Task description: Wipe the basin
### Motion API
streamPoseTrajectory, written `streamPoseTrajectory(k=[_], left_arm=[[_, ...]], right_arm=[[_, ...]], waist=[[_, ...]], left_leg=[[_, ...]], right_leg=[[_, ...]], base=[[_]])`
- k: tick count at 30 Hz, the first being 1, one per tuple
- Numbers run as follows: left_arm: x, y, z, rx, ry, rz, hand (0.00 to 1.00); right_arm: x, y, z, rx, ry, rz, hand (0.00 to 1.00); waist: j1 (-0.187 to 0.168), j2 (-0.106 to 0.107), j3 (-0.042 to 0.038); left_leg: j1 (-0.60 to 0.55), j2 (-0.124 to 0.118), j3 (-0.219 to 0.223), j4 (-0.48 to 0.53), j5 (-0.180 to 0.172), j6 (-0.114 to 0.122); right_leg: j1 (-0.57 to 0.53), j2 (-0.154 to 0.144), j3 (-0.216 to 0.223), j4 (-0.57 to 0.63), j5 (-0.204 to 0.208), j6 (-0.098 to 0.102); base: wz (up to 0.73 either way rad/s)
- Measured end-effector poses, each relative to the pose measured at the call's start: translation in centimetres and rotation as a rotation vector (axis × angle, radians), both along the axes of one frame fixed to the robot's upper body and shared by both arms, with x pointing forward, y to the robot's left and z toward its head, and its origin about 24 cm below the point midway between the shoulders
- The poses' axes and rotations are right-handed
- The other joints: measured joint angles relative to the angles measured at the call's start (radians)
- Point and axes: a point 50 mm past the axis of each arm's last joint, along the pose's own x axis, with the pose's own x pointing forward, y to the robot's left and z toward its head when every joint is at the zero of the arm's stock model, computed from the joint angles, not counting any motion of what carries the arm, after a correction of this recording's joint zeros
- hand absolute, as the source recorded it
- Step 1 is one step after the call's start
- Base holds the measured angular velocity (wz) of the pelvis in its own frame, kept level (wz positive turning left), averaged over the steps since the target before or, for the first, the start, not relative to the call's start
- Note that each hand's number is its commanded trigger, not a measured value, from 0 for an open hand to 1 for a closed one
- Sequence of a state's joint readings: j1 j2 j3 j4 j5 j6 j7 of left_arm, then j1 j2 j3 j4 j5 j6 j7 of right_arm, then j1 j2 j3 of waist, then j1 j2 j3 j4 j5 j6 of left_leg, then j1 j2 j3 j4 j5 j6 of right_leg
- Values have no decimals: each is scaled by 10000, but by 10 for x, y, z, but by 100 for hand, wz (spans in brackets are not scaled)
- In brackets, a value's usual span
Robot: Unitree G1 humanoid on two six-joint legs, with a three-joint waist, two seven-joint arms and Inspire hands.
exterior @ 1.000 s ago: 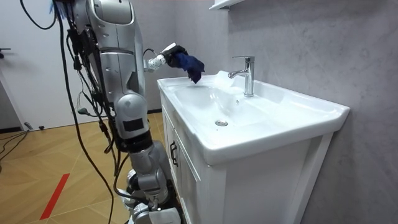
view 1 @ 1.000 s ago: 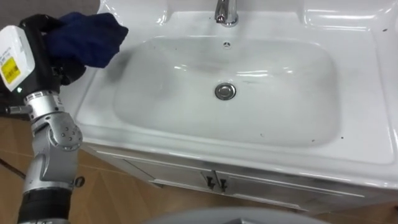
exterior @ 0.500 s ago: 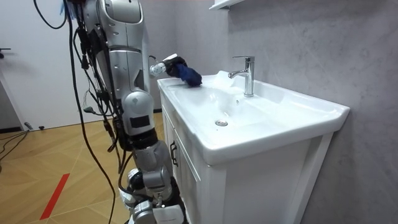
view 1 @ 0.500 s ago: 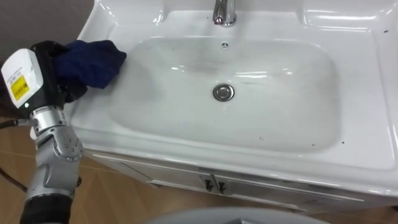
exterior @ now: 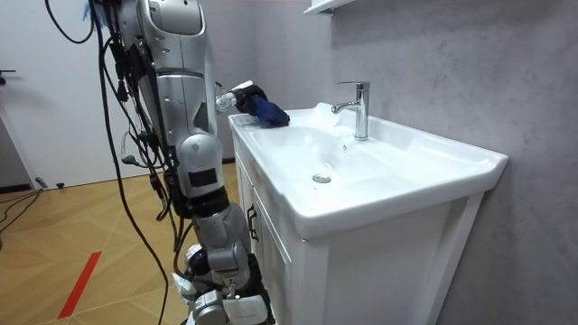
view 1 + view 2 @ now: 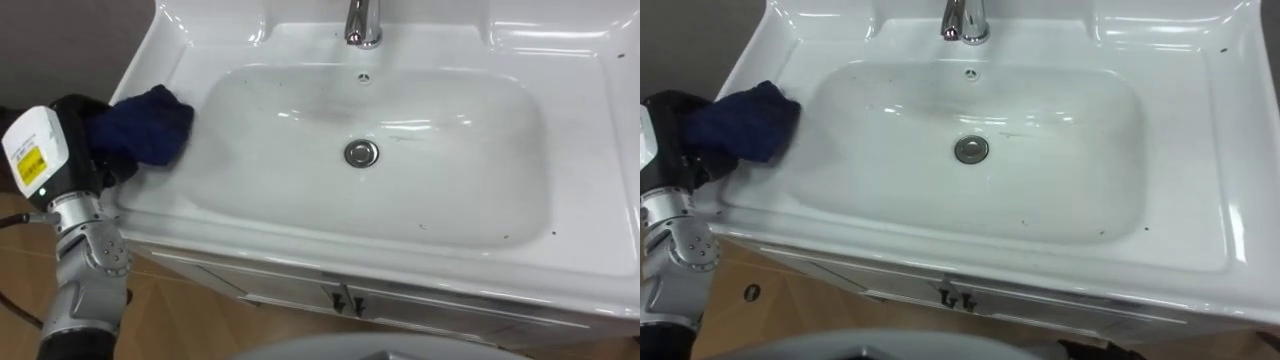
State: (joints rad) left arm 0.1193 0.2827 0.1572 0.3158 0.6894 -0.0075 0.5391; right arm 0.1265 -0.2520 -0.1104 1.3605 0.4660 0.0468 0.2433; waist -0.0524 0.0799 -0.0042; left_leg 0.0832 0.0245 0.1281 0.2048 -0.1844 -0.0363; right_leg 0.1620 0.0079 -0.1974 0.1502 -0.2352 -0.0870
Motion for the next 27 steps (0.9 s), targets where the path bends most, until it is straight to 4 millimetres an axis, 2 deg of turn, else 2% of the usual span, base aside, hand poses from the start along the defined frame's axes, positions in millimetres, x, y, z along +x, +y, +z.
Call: streamPoseTrajectory(k=[14,17,27], left_arm=[[0,0,0,-273,-137,44,0],[3,-1,2,-299,-248,18,0],[15,-9,37,-1741,-2355,-304,0]], right_arm=[[5,0,0,-26,-152,85,0],[5,0,0,-20,-147,68,0],[9,7,-2,140,-245,90,0]], waist=[[8,-57,35],[-17,-62,39],[-2,-108,74]], left_leg=[[-16,-27,-40,-7,1,1],[-50,-51,-200,-9,0,1],[-80,-62,-213,-9,0,1]], right_leg=[[-8,-31,-43,11,-17,40],[-5,-36,-122,0,-16,41],[-22,-44,-128,-7,-23,51]], base=[[0],[7],[1]])
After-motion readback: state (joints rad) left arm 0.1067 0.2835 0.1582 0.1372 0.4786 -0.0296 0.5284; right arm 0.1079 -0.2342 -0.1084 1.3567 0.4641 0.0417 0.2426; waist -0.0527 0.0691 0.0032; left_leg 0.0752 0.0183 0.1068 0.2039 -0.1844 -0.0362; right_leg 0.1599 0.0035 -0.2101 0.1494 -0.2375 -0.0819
